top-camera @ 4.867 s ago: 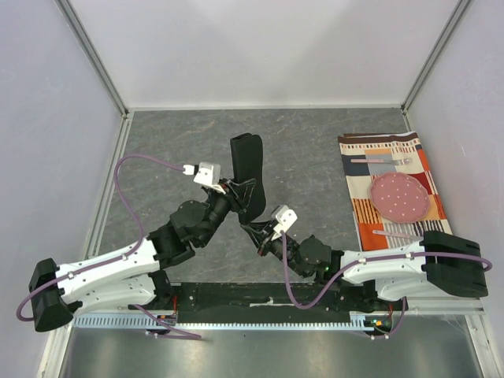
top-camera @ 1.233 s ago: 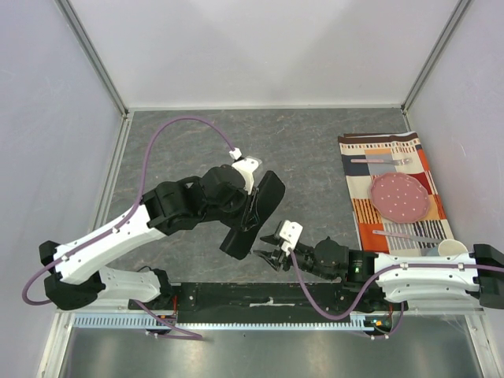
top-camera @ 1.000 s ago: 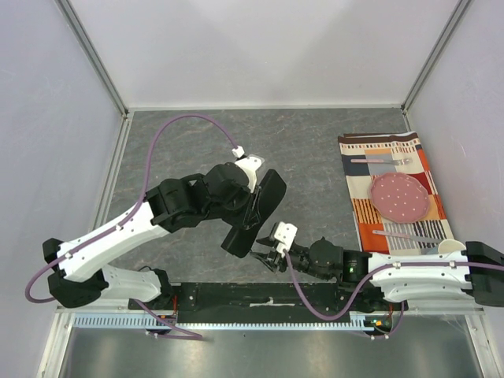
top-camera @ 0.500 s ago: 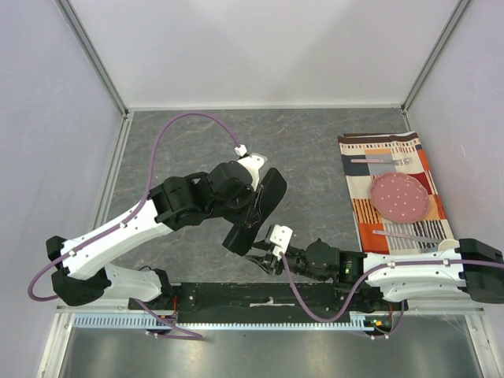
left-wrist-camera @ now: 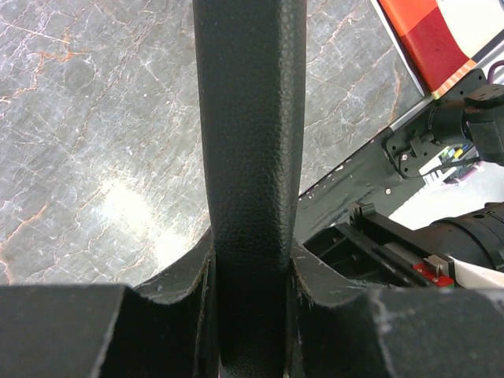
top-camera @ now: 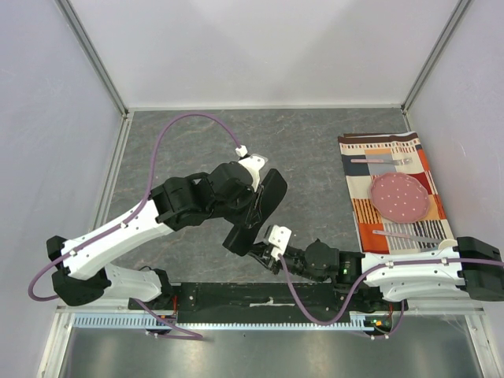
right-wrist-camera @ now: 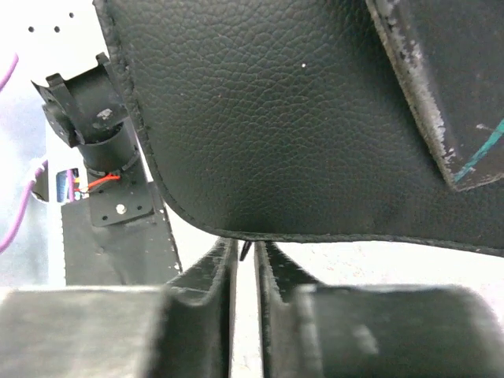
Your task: Sort the hair-cutting tools
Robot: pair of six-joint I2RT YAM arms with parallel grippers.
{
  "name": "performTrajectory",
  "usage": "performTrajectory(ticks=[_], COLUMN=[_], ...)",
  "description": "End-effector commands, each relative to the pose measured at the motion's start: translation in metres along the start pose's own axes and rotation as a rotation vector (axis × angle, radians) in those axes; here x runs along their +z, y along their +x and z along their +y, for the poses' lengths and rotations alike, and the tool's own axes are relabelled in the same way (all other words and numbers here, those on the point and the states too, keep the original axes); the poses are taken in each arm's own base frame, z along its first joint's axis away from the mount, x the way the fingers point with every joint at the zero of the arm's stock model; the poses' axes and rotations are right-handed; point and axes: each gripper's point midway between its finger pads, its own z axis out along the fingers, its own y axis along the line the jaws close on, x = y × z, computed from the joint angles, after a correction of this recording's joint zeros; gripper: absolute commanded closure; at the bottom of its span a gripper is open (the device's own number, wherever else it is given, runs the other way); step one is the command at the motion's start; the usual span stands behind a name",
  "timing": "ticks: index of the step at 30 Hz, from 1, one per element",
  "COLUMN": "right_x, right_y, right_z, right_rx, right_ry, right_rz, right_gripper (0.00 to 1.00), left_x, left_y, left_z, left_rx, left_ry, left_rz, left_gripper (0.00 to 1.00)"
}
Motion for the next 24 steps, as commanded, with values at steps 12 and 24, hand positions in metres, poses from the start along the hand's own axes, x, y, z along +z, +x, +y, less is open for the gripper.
performTrajectory(ticks=[12, 24], right_x=[-0.017, -0.051], right_y=[-0.012, 0.008], right_z=[-0.022, -0.087], right_rx=[-0.084, -0.349], right_ry=[0.101, 0.377], right_rz=[0.054, 0.318], right_gripper=[1.0, 1.0], left_x=[-0.027, -0.032], left_y=[-0.013, 0.028], left_z=[-0.019, -0.03], left_rx=[0.015, 0.038], left_ry=[0.141, 0.277], left_rz=[-0.079, 0.036], left_gripper=[0.98, 0.98])
